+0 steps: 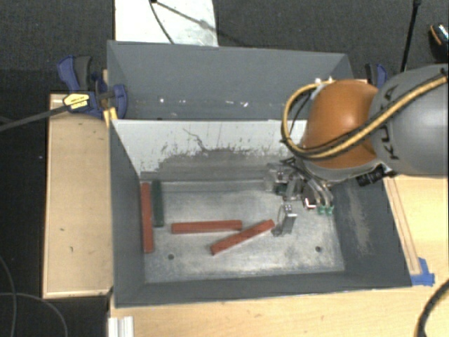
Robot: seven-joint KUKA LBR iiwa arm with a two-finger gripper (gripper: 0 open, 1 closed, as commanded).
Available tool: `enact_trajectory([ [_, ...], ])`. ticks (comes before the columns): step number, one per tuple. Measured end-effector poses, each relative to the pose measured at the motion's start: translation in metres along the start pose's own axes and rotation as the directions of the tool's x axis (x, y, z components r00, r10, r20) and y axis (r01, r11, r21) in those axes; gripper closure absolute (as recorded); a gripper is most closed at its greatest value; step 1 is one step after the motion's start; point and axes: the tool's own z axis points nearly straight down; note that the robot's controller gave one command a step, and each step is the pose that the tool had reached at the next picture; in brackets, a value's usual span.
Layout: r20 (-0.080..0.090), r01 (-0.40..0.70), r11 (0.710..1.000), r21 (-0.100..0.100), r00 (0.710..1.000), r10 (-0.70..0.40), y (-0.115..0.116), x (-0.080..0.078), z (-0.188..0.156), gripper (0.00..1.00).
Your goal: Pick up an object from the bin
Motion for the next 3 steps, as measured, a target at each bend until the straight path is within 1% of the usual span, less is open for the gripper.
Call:
enact_trajectory([
  [1,-0.007,0.049,0.999,0.000,0.999,-0.049,0.0253,-0.0179,0.0796,0.00],
  [2,0.001,0.047,0.999,-0.001,0.999,-0.047,0.0250,-0.0205,0.0735,1.00],
  [3,0.002,0.046,0.999,0.000,0.999,-0.046,0.0246,-0.0203,0.0750,0.00],
])
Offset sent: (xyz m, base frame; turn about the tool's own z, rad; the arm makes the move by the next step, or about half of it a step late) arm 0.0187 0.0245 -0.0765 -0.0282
